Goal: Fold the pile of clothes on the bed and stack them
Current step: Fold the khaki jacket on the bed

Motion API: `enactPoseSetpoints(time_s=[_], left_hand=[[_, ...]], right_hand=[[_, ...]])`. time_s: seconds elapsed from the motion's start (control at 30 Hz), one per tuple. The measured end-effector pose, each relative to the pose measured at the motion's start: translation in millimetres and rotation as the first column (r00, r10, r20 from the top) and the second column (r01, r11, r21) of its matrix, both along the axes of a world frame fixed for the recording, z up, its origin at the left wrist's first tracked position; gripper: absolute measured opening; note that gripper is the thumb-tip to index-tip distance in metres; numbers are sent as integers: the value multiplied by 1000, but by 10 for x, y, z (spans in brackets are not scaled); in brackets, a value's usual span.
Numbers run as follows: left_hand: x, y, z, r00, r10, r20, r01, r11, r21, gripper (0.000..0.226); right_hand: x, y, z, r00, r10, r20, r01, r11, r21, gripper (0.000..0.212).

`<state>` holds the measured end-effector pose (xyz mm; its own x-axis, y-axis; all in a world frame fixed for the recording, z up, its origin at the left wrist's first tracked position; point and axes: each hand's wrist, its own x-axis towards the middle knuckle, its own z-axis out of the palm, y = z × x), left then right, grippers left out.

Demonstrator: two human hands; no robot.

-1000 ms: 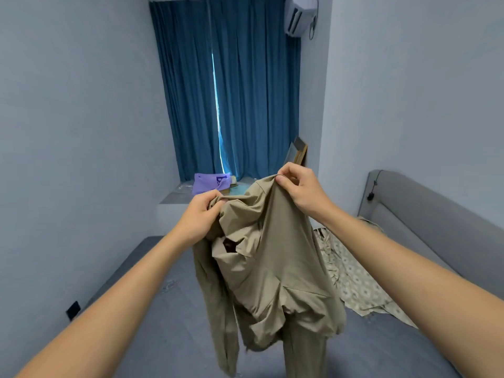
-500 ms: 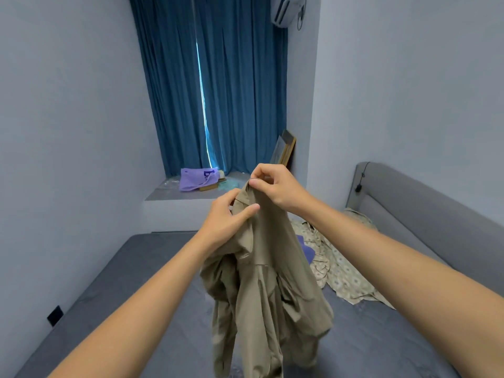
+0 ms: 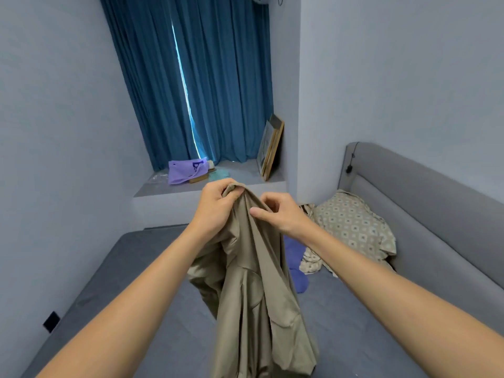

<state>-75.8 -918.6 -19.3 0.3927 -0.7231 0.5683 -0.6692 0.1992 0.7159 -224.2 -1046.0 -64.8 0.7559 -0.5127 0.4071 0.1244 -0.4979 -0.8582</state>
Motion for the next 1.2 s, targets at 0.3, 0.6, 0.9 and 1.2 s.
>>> enactPoseSetpoints(time_s=[0.3, 0.6, 0.9, 1.2], left_hand=[[228, 135, 61, 992, 92, -88, -93, 996, -15, 17], [658, 287, 90, 986, 134, -103, -139, 989, -43, 30], [1040, 553, -314, 979, 192, -67, -190, 981, 30, 32], [1097, 950, -653, 970, 237, -55, -233, 970, 66, 30]], right_hand=[[-51, -7, -851, 992, 38, -119, -25, 994, 106, 41], [-230, -70, -1266, 975, 74, -212, -44, 989, 142, 11], [-230, -380, -1145, 976, -38, -212, 71, 987, 148, 22], [-369, -457, -809, 962, -17, -274, 10, 1000, -28, 31]])
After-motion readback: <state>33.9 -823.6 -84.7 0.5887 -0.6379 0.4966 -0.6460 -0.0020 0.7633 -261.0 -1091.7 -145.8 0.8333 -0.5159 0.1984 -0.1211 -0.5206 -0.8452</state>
